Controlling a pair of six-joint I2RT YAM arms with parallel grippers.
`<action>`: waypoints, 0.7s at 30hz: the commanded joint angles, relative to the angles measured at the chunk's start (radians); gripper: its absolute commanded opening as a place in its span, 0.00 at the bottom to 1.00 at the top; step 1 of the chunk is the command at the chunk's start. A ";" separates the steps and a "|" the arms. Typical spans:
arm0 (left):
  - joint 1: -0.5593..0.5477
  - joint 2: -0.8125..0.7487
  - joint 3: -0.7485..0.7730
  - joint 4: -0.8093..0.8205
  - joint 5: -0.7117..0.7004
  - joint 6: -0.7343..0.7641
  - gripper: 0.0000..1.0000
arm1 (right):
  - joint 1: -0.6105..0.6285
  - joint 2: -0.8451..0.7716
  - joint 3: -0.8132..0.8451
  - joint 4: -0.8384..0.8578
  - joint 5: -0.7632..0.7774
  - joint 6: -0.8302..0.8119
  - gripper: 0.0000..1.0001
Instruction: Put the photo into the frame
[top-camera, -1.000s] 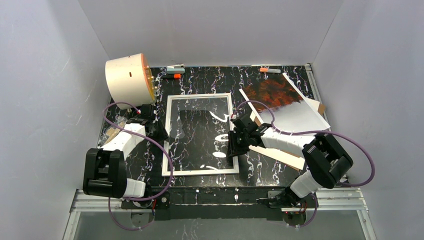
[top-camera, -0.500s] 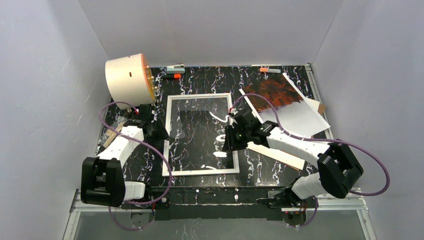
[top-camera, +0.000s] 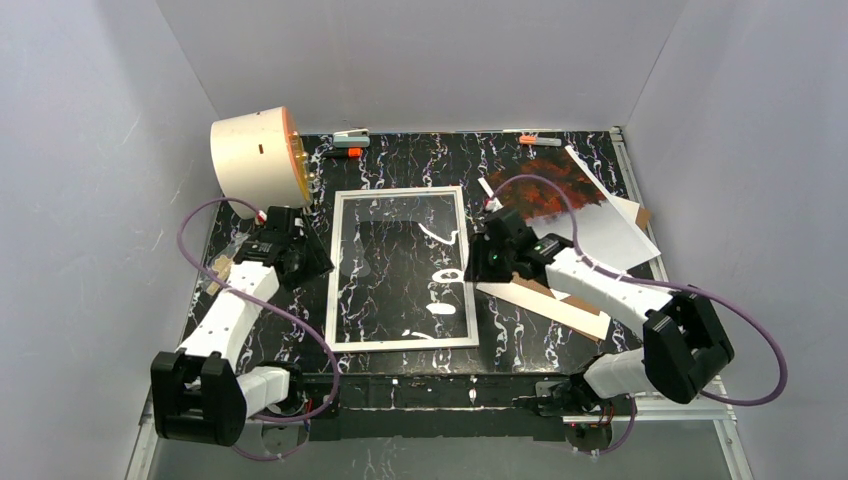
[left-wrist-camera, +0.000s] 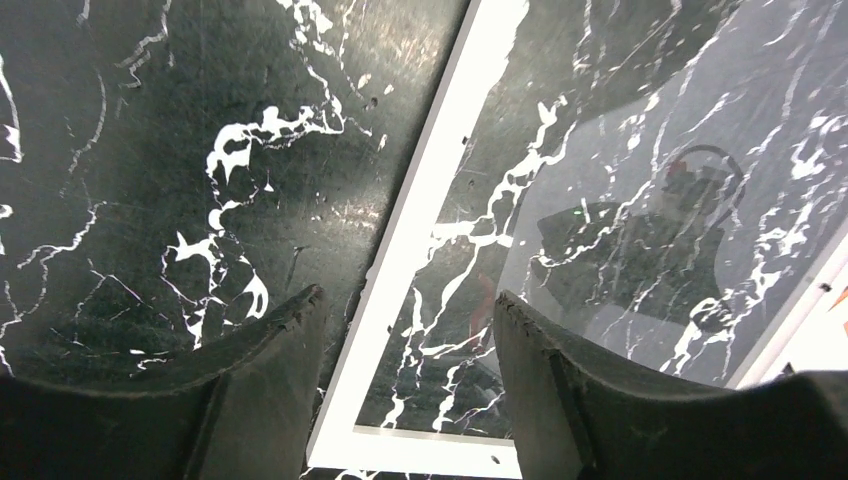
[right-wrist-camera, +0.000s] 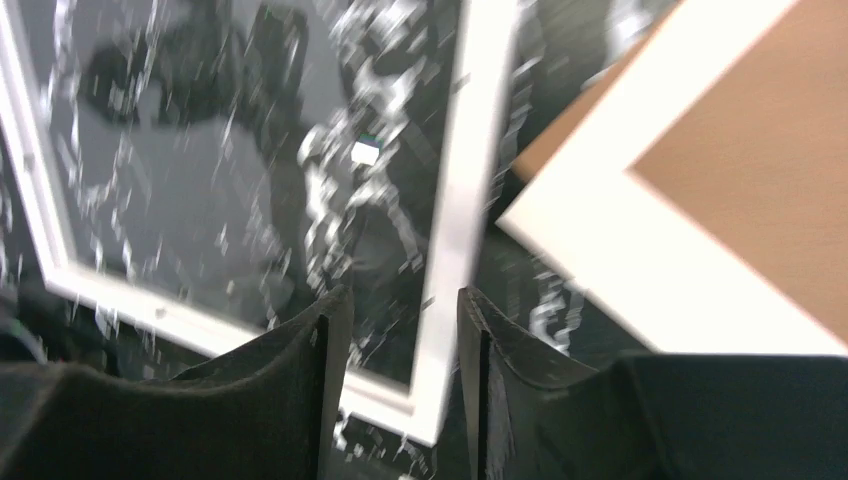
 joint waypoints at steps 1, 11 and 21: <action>0.005 -0.059 0.058 -0.048 -0.057 0.005 0.61 | -0.153 -0.033 0.102 -0.017 0.209 -0.034 0.53; 0.005 -0.034 0.064 0.013 0.029 0.014 0.63 | -0.334 0.221 0.288 0.090 -0.021 -0.110 0.54; 0.005 0.024 0.002 0.090 0.038 -0.008 0.63 | -0.309 0.579 0.557 0.285 -0.232 -0.031 0.41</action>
